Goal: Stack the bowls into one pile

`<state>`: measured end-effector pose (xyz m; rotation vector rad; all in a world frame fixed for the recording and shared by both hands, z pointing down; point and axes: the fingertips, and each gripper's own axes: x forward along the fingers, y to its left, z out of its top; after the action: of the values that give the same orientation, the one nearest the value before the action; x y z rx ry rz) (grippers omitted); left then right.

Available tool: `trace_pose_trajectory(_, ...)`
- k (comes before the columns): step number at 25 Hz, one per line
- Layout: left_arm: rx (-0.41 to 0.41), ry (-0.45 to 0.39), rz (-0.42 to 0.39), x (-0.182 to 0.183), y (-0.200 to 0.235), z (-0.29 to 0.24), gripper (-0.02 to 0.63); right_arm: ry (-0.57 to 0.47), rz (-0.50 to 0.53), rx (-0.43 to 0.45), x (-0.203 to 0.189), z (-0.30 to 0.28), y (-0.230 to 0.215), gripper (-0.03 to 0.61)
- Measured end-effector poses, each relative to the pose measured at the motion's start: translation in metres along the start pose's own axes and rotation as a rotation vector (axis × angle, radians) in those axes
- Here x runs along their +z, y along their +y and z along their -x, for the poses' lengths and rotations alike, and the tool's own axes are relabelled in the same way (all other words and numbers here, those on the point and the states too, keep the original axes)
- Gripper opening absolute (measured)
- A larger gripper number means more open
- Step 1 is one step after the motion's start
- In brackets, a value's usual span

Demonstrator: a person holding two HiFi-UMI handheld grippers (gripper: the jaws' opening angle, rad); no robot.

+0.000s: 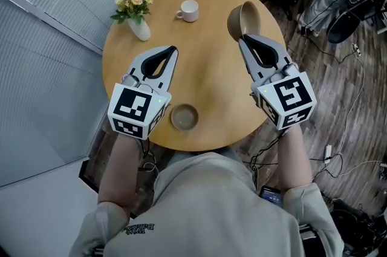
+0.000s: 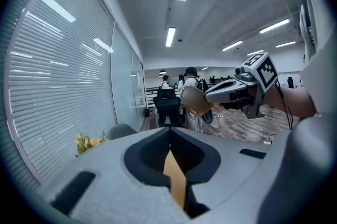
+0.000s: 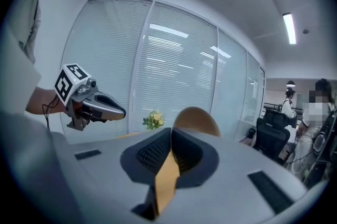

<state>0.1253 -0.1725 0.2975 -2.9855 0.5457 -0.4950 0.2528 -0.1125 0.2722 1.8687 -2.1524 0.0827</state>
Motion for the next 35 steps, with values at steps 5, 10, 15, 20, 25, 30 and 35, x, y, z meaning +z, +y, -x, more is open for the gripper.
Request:
trace_pose_trajectory(5, 0.008, -0.042, -0.041, 0.025, -0.005, 0.016, 0.020, -0.022, 0.022, 0.003, 0.017, 0.015, 0.003, 0.032)
trace_pose_trajectory(10, 0.031, -0.055, -0.045, 0.030, 0.000, 0.031, 0.020, -0.027, 0.039, 0.033, 0.024, 0.014, 0.017, 0.032)
trace_pose_trajectory(15, 0.061, -0.040, -0.031, 0.024, 0.002, 0.047, 0.020, -0.013, 0.054, 0.098, 0.026, 0.006, 0.039, 0.032)
trace_pose_trajectory(20, 0.094, -0.017, -0.012, 0.008, 0.009, 0.062, 0.020, 0.005, 0.075, 0.182, 0.020, -0.010, 0.072, 0.032)
trace_pose_trajectory(25, 0.127, 0.004, 0.010, -0.009, 0.013, 0.077, 0.020, 0.037, 0.101, 0.263, 0.011, -0.024, 0.104, 0.032)
trace_pose_trajectory(30, 0.150, 0.042, 0.038, -0.035, 0.017, 0.087, 0.020, 0.077, 0.103, 0.346, -0.006, -0.038, 0.136, 0.032)
trace_pose_trajectory(35, 0.171, 0.079, 0.088, -0.062, 0.018, 0.096, 0.020, 0.138, 0.123, 0.428, -0.029, -0.046, 0.168, 0.032)
